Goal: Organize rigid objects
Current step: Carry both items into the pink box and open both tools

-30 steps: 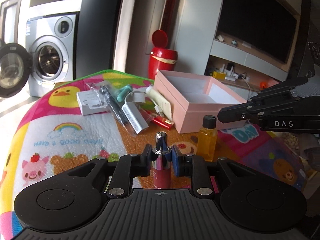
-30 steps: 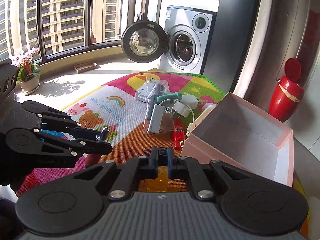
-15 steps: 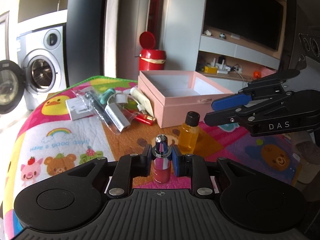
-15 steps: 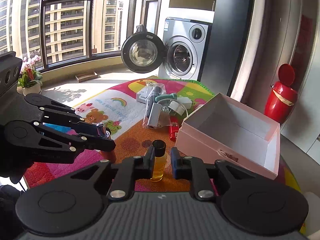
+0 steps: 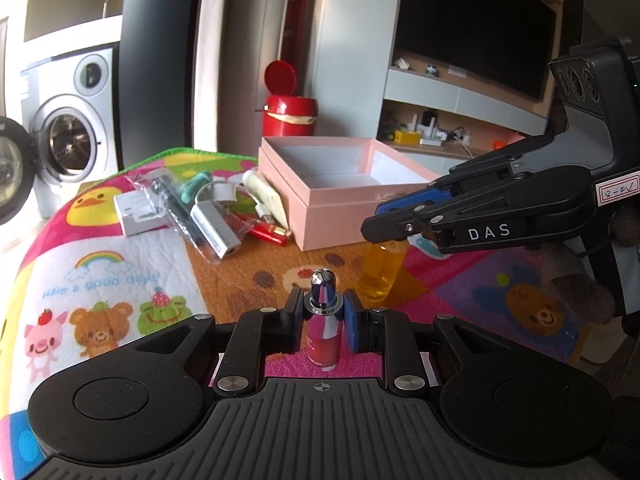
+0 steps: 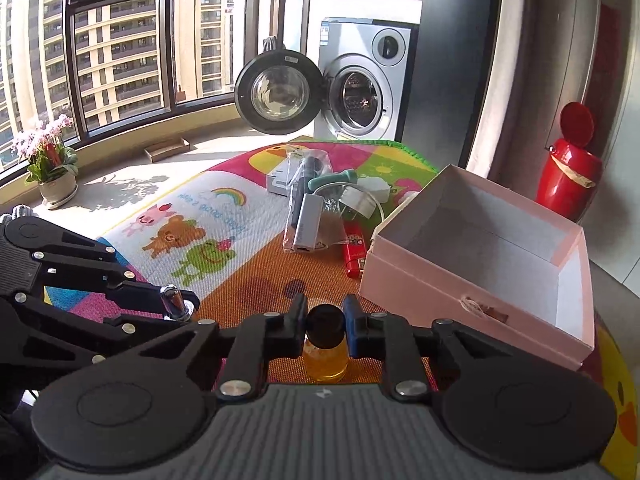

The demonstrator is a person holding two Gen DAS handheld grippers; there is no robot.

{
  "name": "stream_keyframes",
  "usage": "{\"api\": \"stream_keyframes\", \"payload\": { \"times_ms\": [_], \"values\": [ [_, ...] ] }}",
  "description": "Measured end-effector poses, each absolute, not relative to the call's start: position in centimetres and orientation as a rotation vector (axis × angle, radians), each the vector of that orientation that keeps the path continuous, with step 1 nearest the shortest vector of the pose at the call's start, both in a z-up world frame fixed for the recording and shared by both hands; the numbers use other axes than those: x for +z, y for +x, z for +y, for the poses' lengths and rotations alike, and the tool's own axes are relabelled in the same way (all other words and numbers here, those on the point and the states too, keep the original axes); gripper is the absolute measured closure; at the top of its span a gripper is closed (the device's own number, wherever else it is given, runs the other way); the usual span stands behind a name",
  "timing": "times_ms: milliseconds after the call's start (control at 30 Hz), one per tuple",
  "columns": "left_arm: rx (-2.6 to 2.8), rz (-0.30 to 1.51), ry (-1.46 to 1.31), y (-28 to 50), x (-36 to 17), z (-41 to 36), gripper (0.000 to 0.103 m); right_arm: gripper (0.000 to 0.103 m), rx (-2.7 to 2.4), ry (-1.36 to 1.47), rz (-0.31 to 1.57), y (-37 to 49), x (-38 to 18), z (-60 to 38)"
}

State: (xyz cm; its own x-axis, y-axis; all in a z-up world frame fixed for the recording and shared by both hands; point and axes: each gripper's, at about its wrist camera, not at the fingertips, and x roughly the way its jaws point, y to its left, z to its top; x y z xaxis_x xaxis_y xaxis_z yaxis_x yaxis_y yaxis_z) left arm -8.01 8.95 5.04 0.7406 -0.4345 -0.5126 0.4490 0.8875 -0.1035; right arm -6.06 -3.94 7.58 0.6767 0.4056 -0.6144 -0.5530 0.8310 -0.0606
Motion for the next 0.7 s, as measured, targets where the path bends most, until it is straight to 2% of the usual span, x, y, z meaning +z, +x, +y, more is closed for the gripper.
{"api": "stream_keyframes", "payload": {
  "times_ms": [233, 333, 500, 700],
  "values": [
    [-0.525, 0.379, 0.09, -1.6, 10.7, 5.4, 0.079, 0.085, 0.426, -0.187, 0.513, -3.1, 13.9, -9.0],
    [-0.535, 0.374, 0.028, 3.2, 12.0, 3.6, 0.079, 0.084, 0.365, -0.129, 0.498, 0.0, 15.1, -10.9],
    [-0.527, 0.472, -0.029, 9.3, 9.6, 0.0, 0.079, 0.084, 0.308, -0.068, 0.542, 4.7, 13.0, -12.6],
    [-0.535, 0.624, 0.079, 11.7, 5.6, -3.4, 0.079, 0.084, 0.254, -0.117, 0.596, 6.4, 7.7, -12.7]
  ]
}}
